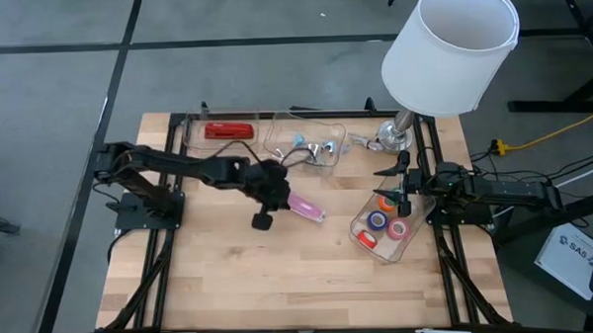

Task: Pick and place Stapler, Stapler remover, tape
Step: Put the pink stapler into the top left transparent bin

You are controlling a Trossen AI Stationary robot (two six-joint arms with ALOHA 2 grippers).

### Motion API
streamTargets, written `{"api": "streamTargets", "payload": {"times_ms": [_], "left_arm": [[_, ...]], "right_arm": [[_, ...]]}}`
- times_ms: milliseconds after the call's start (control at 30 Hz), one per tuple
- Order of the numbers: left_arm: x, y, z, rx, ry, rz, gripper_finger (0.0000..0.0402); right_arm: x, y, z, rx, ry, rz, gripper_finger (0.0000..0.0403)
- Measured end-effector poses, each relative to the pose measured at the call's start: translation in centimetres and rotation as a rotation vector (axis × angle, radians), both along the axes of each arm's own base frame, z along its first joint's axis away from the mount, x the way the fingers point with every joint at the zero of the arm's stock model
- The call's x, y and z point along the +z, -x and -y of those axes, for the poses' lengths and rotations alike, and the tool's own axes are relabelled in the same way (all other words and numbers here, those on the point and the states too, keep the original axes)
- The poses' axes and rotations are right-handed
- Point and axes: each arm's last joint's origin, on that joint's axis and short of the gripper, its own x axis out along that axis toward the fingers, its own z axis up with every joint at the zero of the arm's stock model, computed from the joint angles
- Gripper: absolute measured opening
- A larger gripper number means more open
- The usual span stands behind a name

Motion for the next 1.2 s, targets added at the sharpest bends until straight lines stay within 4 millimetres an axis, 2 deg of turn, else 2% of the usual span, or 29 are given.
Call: {"api": "streamTargets", "payload": {"times_ms": [67, 200, 467, 667, 1000, 1200], "left_arm": [[0.7, 0.4, -0.5, 0.005, 0.028, 0.012, 0.0001], [0.9, 0.7, -1.2, 0.035, 0.023, 0.005, 0.0], [0.9, 0.2, -1.1, -0.017, -0.052, 0.048, 0.0018], [1.2, -0.1, -0.6, -0.01, -0.162, 0.099, 0.0072], [1.6, -0.7, -0.6, 0.061, -0.173, 0.156, 0.0197], [1.4, -0.7, -0.8, 0.093, -0.22, 0.144, 0.0235]], "right_arm": [[0.0, 0.0, 0.0, 0.0, 0.0, 0.0, 0.0239], [0.0, 0.0, 0.0, 0.003, 0.0, 0.0, 0.0239], [0.0, 0.0, 0.0, 0.007, -0.001, 0.0, 0.0239], [0.0, 0.0, 0.0, 0.007, -0.001, 0.0, 0.0239], [0.0, 0.0, 0.0, 0.007, -0.001, 0.0, 0.0239], [0.0, 0.0, 0.0, 0.007, 0.0, 0.0, 0.0239]]}}
